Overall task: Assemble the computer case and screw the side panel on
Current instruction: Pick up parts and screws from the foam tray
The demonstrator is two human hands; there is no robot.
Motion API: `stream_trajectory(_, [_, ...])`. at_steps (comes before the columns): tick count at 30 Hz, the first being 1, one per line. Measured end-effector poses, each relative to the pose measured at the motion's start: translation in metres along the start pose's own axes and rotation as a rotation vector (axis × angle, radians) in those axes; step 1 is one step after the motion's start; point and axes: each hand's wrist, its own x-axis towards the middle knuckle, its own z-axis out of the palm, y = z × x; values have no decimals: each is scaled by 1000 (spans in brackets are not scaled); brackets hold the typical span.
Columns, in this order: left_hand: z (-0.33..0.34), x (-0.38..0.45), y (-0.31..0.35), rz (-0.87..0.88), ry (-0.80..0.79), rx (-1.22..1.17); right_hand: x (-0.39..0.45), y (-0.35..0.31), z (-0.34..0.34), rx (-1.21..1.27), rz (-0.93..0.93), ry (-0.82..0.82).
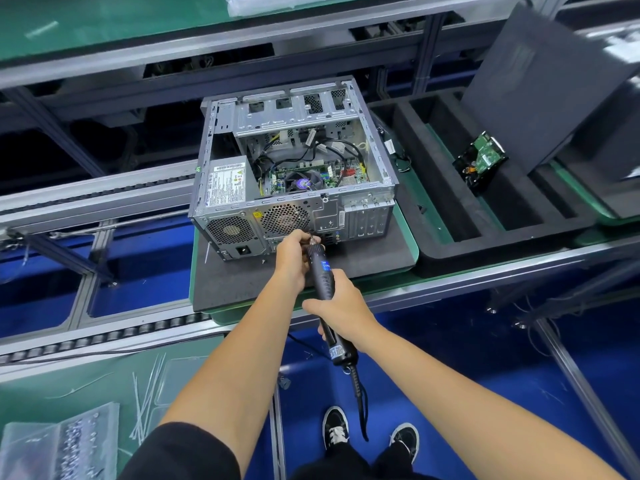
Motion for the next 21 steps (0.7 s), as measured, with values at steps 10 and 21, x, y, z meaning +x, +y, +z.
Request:
stream_trajectory(10, [-5, -30, 22, 179, -289, -561, -11, -8, 2, -99, -335, -18])
stream_trajectory(21, [48, -43, 97, 79, -696, -471, 13, -88, -46, 72, -485, 46])
